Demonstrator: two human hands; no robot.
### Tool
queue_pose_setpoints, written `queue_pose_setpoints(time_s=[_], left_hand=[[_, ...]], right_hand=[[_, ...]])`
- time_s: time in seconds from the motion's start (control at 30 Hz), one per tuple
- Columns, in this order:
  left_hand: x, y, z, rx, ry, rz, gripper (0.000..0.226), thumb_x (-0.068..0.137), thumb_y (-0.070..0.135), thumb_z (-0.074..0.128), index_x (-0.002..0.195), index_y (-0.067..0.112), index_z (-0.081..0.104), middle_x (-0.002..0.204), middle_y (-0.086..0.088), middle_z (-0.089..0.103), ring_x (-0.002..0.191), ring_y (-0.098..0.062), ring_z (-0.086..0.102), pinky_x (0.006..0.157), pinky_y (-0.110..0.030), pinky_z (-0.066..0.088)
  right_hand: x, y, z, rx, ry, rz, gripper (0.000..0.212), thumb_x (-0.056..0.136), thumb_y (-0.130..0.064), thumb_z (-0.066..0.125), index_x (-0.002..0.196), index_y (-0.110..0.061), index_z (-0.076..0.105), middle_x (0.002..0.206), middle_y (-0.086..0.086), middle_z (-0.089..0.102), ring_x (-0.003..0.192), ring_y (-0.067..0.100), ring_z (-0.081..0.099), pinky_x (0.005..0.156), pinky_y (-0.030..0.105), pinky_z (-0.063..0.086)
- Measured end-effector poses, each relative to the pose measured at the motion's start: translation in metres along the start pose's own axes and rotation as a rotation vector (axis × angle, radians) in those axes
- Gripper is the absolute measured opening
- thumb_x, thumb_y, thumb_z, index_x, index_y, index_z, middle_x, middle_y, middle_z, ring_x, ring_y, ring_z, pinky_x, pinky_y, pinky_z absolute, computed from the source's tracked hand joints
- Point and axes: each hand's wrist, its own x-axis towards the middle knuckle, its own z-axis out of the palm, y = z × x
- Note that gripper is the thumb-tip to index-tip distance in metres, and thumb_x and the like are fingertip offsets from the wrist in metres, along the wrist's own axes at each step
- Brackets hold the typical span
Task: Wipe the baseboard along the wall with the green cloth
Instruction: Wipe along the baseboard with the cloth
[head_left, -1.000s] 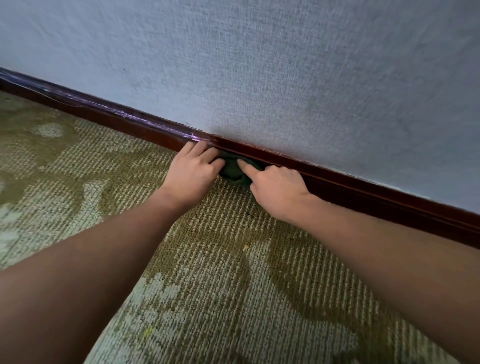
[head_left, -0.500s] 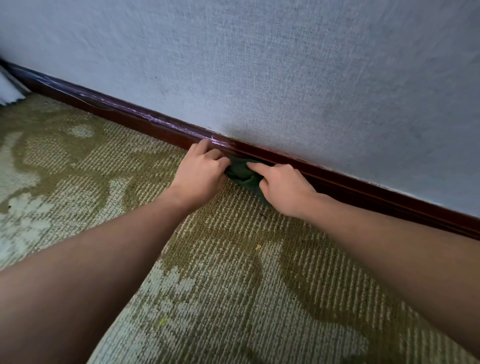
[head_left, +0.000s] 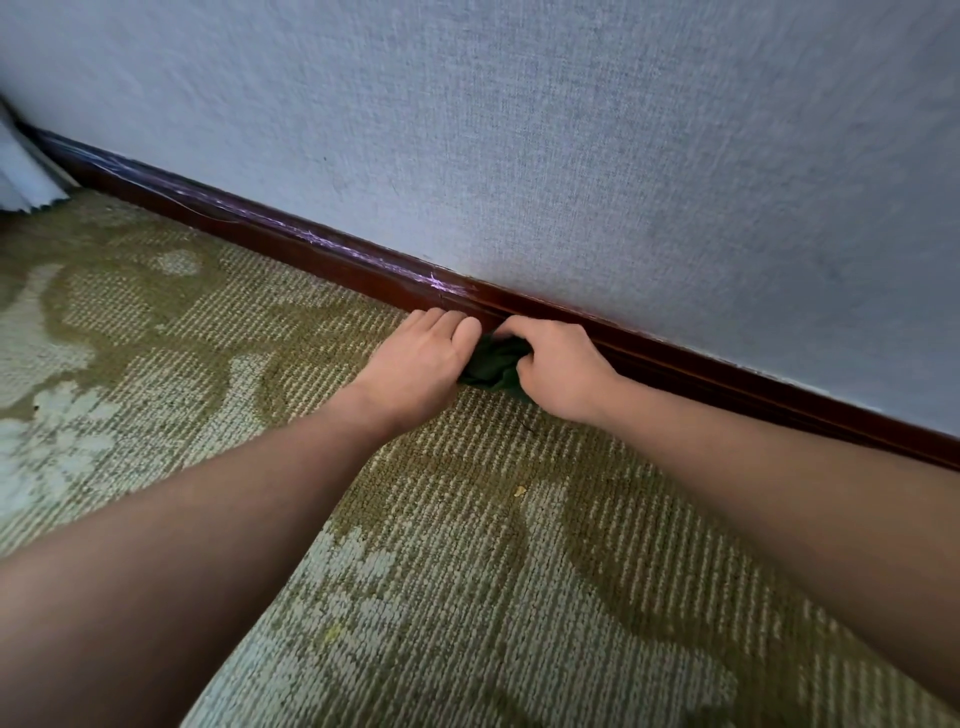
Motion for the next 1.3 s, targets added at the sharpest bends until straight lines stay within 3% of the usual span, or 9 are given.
queue_pose_setpoints(time_s=[0.13, 0.27, 0.37, 0.53, 0.8, 0.93, 1.1, 1.3], left_hand=[[-0.001, 0.001, 0.001, -0.047, -0.014, -0.008, 0.017, 0.079, -0.004, 0.054, 0.093, 0.003, 0.048, 0.083, -0.014, 0.056, 0.065, -0.02, 0.037, 0.062, -0.029, 0.027], [-0.003, 0.002, -0.001, -0.024, 0.031, 0.03, 0.017, 0.072, -0.008, 0.062, 0.085, -0.001, 0.053, 0.072, -0.017, 0.055, 0.059, -0.022, 0.036, 0.058, -0.031, 0.027], [-0.005, 0.003, 0.001, 0.005, -0.042, 0.031, 0.015, 0.077, 0.0, 0.056, 0.092, 0.001, 0.051, 0.083, -0.016, 0.055, 0.069, -0.027, 0.046, 0.064, -0.032, 0.029], [-0.009, 0.001, 0.004, -0.003, -0.118, 0.028, 0.027, 0.079, 0.023, 0.053, 0.098, 0.006, 0.045, 0.098, -0.011, 0.052, 0.084, -0.024, 0.045, 0.08, -0.034, 0.036], [-0.013, 0.002, 0.007, 0.045, -0.096, 0.096, 0.04, 0.08, 0.05, 0.031, 0.093, 0.014, 0.041, 0.085, 0.0, 0.038, 0.072, -0.014, 0.034, 0.069, -0.025, 0.032], [-0.014, 0.006, 0.009, 0.032, -0.06, 0.079, 0.037, 0.087, 0.043, 0.024, 0.092, 0.013, 0.044, 0.085, -0.002, 0.043, 0.071, -0.013, 0.031, 0.07, -0.028, 0.034], [-0.014, 0.008, 0.007, 0.014, -0.076, 0.06, 0.035, 0.089, 0.037, 0.018, 0.092, 0.012, 0.043, 0.09, -0.003, 0.044, 0.074, -0.013, 0.029, 0.073, -0.03, 0.033], [-0.009, 0.009, 0.008, -0.052, -0.043, -0.009, 0.014, 0.09, 0.017, 0.047, 0.101, 0.01, 0.042, 0.099, -0.006, 0.052, 0.08, -0.015, 0.037, 0.077, -0.028, 0.033]], right_hand=[[-0.002, -0.005, 0.0, -0.025, 0.01, 0.006, 0.03, 0.087, -0.002, 0.04, 0.109, -0.022, 0.038, 0.09, 0.012, 0.055, 0.07, 0.025, 0.054, 0.058, 0.04, 0.048], [-0.004, -0.008, 0.001, -0.066, 0.027, 0.02, 0.028, 0.085, 0.0, 0.041, 0.093, -0.023, 0.029, 0.077, 0.007, 0.051, 0.06, 0.019, 0.048, 0.048, 0.035, 0.041], [-0.004, -0.009, 0.0, -0.141, -0.018, 0.011, 0.022, 0.085, 0.0, 0.042, 0.088, -0.02, 0.032, 0.082, 0.009, 0.051, 0.065, 0.022, 0.047, 0.05, 0.031, 0.035], [-0.007, -0.009, 0.001, -0.171, -0.041, 0.021, 0.01, 0.087, -0.005, 0.046, 0.096, -0.011, 0.045, 0.1, 0.011, 0.048, 0.081, 0.026, 0.049, 0.065, 0.034, 0.042], [-0.009, -0.014, 0.0, -0.289, -0.056, 0.041, 0.025, 0.092, -0.018, 0.047, 0.114, -0.006, 0.047, 0.114, 0.012, 0.042, 0.085, 0.024, 0.048, 0.067, 0.031, 0.037], [-0.012, -0.014, -0.002, -0.346, -0.086, 0.025, 0.022, 0.091, -0.009, 0.048, 0.113, -0.006, 0.046, 0.114, 0.013, 0.041, 0.091, 0.029, 0.052, 0.068, 0.033, 0.039], [-0.016, -0.013, -0.005, -0.366, -0.064, -0.003, 0.032, 0.086, -0.002, 0.052, 0.11, -0.016, 0.035, 0.103, 0.012, 0.039, 0.077, 0.026, 0.049, 0.061, 0.033, 0.04], [-0.012, -0.014, -0.001, -0.38, -0.022, 0.007, 0.051, 0.083, -0.008, 0.061, 0.121, -0.014, 0.027, 0.107, 0.015, 0.044, 0.074, 0.024, 0.047, 0.061, 0.032, 0.041]])
